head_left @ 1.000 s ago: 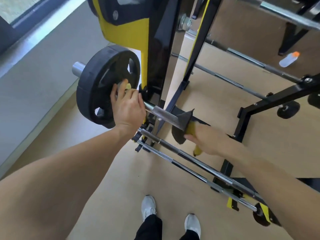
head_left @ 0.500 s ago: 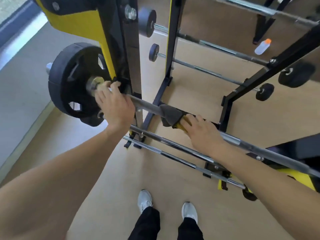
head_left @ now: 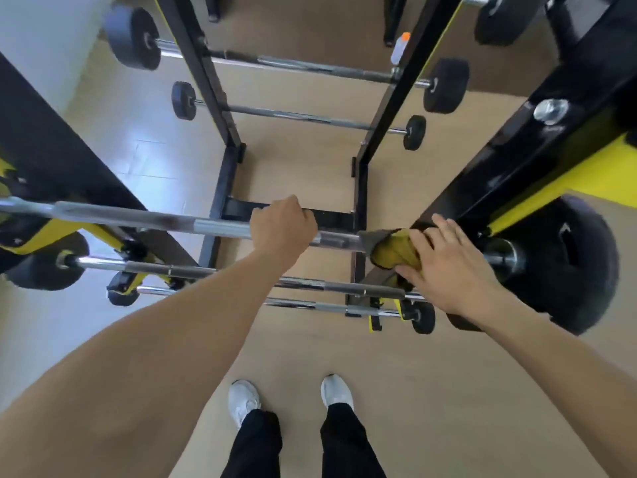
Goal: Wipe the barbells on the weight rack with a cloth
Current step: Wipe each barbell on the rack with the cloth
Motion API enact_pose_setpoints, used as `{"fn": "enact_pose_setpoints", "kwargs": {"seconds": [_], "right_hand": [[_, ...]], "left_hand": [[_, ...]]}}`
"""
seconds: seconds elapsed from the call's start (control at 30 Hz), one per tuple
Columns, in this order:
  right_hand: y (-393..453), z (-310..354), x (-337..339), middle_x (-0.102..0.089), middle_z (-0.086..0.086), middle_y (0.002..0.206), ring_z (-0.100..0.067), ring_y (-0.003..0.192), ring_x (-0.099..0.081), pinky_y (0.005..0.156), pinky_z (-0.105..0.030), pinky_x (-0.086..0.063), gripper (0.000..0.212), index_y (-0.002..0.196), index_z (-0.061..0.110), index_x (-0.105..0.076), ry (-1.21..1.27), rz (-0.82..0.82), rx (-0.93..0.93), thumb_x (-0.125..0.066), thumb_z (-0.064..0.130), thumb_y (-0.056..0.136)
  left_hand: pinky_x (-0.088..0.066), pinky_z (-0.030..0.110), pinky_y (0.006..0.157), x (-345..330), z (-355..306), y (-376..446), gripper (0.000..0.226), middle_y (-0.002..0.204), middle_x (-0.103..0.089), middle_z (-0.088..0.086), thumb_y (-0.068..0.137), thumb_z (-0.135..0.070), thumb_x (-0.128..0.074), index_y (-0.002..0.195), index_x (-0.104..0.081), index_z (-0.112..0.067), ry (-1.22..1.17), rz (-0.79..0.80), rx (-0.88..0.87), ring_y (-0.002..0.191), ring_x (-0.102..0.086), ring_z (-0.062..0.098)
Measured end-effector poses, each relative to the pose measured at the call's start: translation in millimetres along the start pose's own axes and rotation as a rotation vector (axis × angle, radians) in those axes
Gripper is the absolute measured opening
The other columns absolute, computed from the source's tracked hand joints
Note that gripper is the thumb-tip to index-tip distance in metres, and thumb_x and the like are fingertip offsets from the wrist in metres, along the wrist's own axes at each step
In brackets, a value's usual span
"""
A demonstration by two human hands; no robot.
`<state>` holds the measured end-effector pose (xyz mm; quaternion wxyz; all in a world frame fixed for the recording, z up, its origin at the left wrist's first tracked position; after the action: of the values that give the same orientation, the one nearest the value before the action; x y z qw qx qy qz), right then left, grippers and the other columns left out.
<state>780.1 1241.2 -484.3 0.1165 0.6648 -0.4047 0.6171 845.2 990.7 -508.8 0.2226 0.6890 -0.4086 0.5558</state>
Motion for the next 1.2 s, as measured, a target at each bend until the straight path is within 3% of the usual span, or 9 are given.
{"fn": "enact_pose_setpoints", "kwargs": {"seconds": [0.13, 0.27, 0.37, 0.57, 0.63, 0.7, 0.93, 1.07, 1.2], "right_hand": [[12.8, 14.0, 12.2, -0.041, -0.01, 0.151, -0.031, 0.146, -0.023, 0.121, -0.047, -0.021, 0.07, 0.136, 0.016, -0.053, 0.225, -0.058, 0.111, -0.016, 0.063, 0.1], [41.6, 51.8, 8.7, -0.055, -0.007, 0.127, -0.027, 0.116, -0.05, 0.099, -0.043, -0.041, 0.046, 0.131, 0.017, -0.049, 0.409, 0.083, 0.169, -0.025, 0.047, 0.105], [53.5, 101.7, 15.7, -0.053, -0.012, 0.128, -0.029, 0.114, -0.05, 0.102, -0.049, -0.038, 0.042, 0.134, 0.011, -0.042, 0.317, 0.035, 0.266, -0.029, 0.04, 0.105], [58.7, 124.2, 35.3, -0.067, -0.003, 0.112, -0.02, 0.101, -0.06, 0.093, -0.041, -0.05, 0.033, 0.117, 0.014, -0.065, 0.823, -0.161, 0.367, -0.042, 0.034, 0.105], [56.5, 103.4, 23.6, -0.067, 0.0, 0.123, -0.019, 0.112, -0.06, 0.102, -0.037, -0.047, 0.031, 0.129, 0.018, -0.061, 0.75, -0.154, 0.336, -0.058, 0.026, 0.099], [51.5, 79.0, 16.6, -0.064, 0.003, 0.128, -0.018, 0.116, -0.057, 0.102, -0.035, -0.044, 0.045, 0.136, 0.021, -0.056, 0.69, -0.091, 0.293, -0.067, 0.026, 0.093], [17.0, -17.5, 17.2, -0.06, 0.007, 0.104, -0.016, 0.098, -0.058, 0.076, -0.029, -0.043, 0.029, 0.111, 0.025, -0.053, 0.382, 0.067, 0.037, -0.063, 0.037, 0.087], [30.0, 12.4, 21.2, -0.056, 0.004, 0.108, -0.02, 0.096, -0.055, 0.084, -0.037, -0.041, 0.022, 0.106, 0.024, -0.039, 0.074, 0.182, 0.082, -0.053, 0.036, 0.095], [62.2, 82.7, 14.9, -0.055, -0.004, 0.112, -0.019, 0.085, -0.055, 0.072, -0.031, -0.043, 0.032, 0.119, 0.014, -0.042, 0.327, 0.244, 0.27, -0.06, 0.022, 0.095]], "left_hand": [[-0.048, 0.037, 0.066, -2.7, -3.6, -3.2, 0.035, 0.06, -0.053, 0.001, 0.097, -0.032, -0.037, 0.076, -0.059, -0.014, 0.138, -0.068, 0.0, 0.057, -0.053, 0.023], [-0.048, 0.036, 0.068, -5.8, -7.9, 0.2, 0.037, 0.073, -0.057, 0.002, 0.1, -0.033, -0.035, 0.085, -0.062, -0.014, 0.193, 0.095, -0.036, 0.066, -0.055, 0.021], [-0.047, 0.034, 0.07, -3.4, -1.6, 12.5, 0.039, 0.083, -0.062, 0.004, 0.102, -0.04, -0.035, 0.093, -0.062, -0.014, 0.3, 0.217, -0.065, 0.075, -0.06, 0.022], [-0.041, 0.026, 0.054, 10.9, 41.4, 18.4, 0.039, 0.065, -0.058, 0.003, 0.098, -0.038, -0.042, 0.069, -0.057, -0.016, 0.043, 0.025, 0.11, 0.057, -0.052, 0.016], [-0.049, 0.027, 0.055, 9.0, 43.1, 20.7, 0.04, 0.06, -0.057, 0.002, 0.095, -0.038, -0.044, 0.066, -0.059, -0.015, -0.014, 0.018, 0.123, 0.056, -0.054, 0.017], [-0.041, 0.025, 0.05, 11.0, 45.3, 22.5, 0.04, 0.055, -0.052, 0.004, 0.091, -0.032, -0.045, 0.06, -0.055, -0.009, -0.051, 0.015, 0.163, 0.05, -0.048, 0.02], [-0.045, 0.03, 0.05, 12.3, 45.7, 22.2, 0.034, 0.05, -0.044, 0.004, 0.084, -0.027, -0.045, 0.055, -0.049, -0.011, -0.077, 0.024, 0.221, 0.046, -0.04, 0.023], [-0.05, 0.033, 0.053, 14.8, 42.3, 21.5, 0.038, 0.051, -0.049, 0.004, 0.087, -0.029, -0.046, 0.06, -0.058, -0.007, -0.081, 0.028, 0.202, 0.046, -0.043, 0.021], [-0.044, 0.029, 0.051, 13.5, 42.4, 22.3, 0.038, 0.053, -0.052, 0.005, 0.089, -0.029, -0.045, 0.059, -0.056, -0.008, -0.077, 0.03, 0.198, 0.047, -0.046, 0.02]]}}
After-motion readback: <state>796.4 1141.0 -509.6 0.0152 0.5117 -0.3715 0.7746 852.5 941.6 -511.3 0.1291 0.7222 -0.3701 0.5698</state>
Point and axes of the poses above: each hand's wrist, its own y-axis towards the middle knuckle, its own x-axis out of the back of the hand, z = x × y, the point moved 8 cm from there along y, towards the middle knuckle
